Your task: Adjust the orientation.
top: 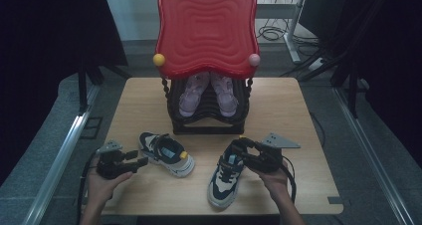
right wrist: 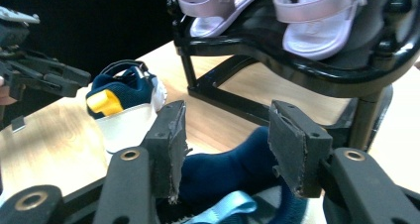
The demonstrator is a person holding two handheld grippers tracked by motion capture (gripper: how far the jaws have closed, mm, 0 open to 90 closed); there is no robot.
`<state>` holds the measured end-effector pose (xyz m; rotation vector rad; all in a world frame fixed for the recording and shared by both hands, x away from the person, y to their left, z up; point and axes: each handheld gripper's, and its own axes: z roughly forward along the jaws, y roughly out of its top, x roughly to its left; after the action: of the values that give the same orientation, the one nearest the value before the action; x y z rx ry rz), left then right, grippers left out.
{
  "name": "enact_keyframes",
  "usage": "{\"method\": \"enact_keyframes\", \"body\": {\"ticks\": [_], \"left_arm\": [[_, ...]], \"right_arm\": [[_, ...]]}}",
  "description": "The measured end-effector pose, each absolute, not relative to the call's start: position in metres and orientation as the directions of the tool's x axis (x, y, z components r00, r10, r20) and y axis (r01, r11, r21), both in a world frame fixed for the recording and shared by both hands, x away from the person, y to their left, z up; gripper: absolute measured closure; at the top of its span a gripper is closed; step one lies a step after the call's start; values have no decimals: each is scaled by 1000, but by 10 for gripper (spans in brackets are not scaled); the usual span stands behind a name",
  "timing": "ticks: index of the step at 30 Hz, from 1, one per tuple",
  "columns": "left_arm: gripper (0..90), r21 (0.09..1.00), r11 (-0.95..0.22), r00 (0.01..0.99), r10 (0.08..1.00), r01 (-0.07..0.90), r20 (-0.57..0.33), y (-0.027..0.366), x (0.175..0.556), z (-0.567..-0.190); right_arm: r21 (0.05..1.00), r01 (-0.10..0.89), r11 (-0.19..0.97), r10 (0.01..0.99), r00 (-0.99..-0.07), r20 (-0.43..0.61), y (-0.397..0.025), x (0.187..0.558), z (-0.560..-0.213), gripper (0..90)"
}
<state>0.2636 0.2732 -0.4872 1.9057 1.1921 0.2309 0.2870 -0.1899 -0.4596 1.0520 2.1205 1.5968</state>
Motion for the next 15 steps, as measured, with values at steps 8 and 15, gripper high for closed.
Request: {"method": "enact_keyframes", "body": {"ticks": [8,15], "left_arm": [[356,746,-189,550,790,638,-270,272,249,-481],[333,753,-183,547,794,633,-267,274,244,-477]], "right_arm": [[911,386,144,649,-732,208,-168,287,-454,578],[893,408,189,638,-743,204,-147,295,-447,784]]}}
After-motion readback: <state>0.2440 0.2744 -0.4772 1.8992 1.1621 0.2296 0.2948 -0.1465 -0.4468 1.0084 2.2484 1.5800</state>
